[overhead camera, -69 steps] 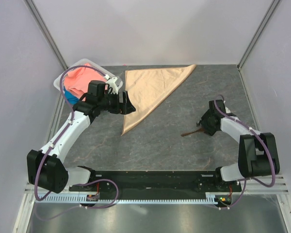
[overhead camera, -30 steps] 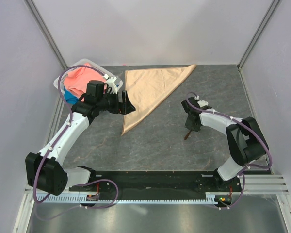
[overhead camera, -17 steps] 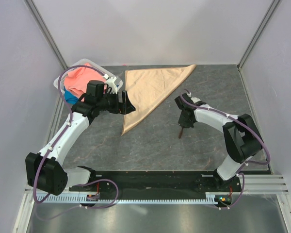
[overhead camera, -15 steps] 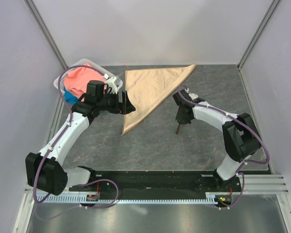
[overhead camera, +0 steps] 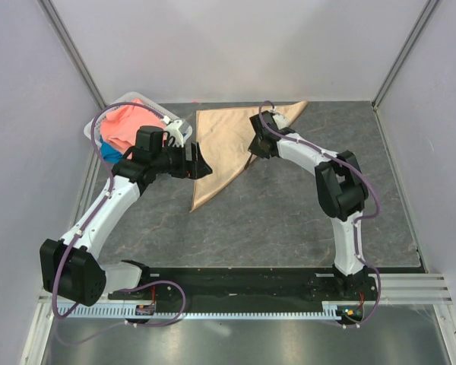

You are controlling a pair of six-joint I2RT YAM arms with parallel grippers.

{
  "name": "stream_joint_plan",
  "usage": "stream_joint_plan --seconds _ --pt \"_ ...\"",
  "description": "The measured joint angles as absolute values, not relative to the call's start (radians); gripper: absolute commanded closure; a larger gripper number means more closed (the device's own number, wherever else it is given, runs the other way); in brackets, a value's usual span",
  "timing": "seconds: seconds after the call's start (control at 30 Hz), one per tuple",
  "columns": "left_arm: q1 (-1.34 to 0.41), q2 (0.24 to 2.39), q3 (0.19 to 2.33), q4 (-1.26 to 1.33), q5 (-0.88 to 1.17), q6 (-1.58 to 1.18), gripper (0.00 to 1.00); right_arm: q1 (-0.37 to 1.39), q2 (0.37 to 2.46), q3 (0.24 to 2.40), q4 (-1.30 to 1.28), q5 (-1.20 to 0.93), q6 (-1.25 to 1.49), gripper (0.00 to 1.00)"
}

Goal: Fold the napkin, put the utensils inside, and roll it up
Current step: Place the utensil onto the napkin

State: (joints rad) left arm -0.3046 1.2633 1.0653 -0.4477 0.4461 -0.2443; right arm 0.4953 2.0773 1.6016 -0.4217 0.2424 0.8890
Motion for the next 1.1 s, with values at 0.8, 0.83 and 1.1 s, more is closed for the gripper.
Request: stream_joint_plan --seconds 0.8,0.83,1.1 --pt "-0.305 1.263 1.065 -0.448 0.439 -0.244 0.11 0.495 2.321 1.832 -0.378 0.360 1.118 0.94" --pt "-0.305 1.263 1.065 -0.448 0.438 -0.244 0.11 0.495 2.321 1.832 -0.378 0.364 1.123 0.90" --pt "-0.305 1.263 1.065 -0.448 0.420 -0.244 0.10 0.495 2.323 1.832 -0.377 0.364 1.129 0.48"
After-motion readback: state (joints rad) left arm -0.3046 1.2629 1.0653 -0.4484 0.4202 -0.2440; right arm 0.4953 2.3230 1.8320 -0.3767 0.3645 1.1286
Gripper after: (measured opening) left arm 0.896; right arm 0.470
